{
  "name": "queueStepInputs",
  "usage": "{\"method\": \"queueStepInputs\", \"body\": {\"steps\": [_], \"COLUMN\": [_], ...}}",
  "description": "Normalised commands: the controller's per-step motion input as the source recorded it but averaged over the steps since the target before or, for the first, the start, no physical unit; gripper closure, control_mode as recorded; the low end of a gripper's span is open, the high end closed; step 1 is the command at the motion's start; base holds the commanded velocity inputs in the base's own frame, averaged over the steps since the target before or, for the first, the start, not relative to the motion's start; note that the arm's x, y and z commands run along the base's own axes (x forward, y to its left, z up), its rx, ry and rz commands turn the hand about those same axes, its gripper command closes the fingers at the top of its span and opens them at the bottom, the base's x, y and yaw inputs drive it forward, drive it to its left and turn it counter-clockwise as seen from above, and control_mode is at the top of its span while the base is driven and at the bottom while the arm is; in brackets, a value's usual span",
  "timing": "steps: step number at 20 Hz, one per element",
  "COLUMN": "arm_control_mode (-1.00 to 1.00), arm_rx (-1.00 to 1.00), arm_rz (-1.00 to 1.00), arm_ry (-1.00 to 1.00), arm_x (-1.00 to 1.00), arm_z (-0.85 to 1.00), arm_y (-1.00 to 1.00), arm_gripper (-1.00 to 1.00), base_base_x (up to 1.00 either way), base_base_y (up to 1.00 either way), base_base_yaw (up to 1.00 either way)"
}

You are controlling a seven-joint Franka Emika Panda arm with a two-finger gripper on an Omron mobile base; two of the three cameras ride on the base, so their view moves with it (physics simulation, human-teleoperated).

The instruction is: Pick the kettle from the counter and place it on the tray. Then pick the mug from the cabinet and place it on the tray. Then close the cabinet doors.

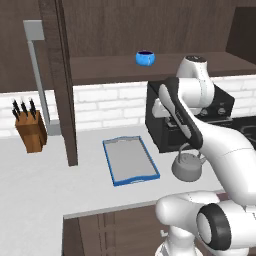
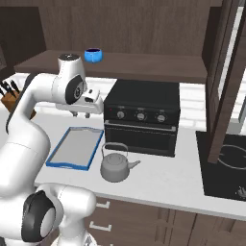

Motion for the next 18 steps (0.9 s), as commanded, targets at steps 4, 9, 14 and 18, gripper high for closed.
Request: {"method": "queueStepInputs", "body": {"steps": [4, 9, 14, 18], "arm_control_mode": [-1.00, -1.00, -1.00, -1.00], "arm_rx": [0.00, 0.00, 0.00, 0.00], "arm_rz": [0.00, -0.20, -0.47, -0.54], "arm_ry": [-0.04, -0.12, -0.12, 0.00], "arm_x": [-0.21, -0.55, -0.47, -0.13], "arm_z": [-0.05, -0.18, -0.32, -0.38], "arm_y": [-0.02, -0.27, -0.39, -0.37], "arm_gripper": [-1.00, -1.00, -1.00, -1.00], "base_base_x": [0.00, 0.00, 0.00, 0.00], "base_base_y": [0.00, 0.00, 0.00, 0.00], "base_base_yaw": [0.00, 0.00, 0.00, 0.00]}}
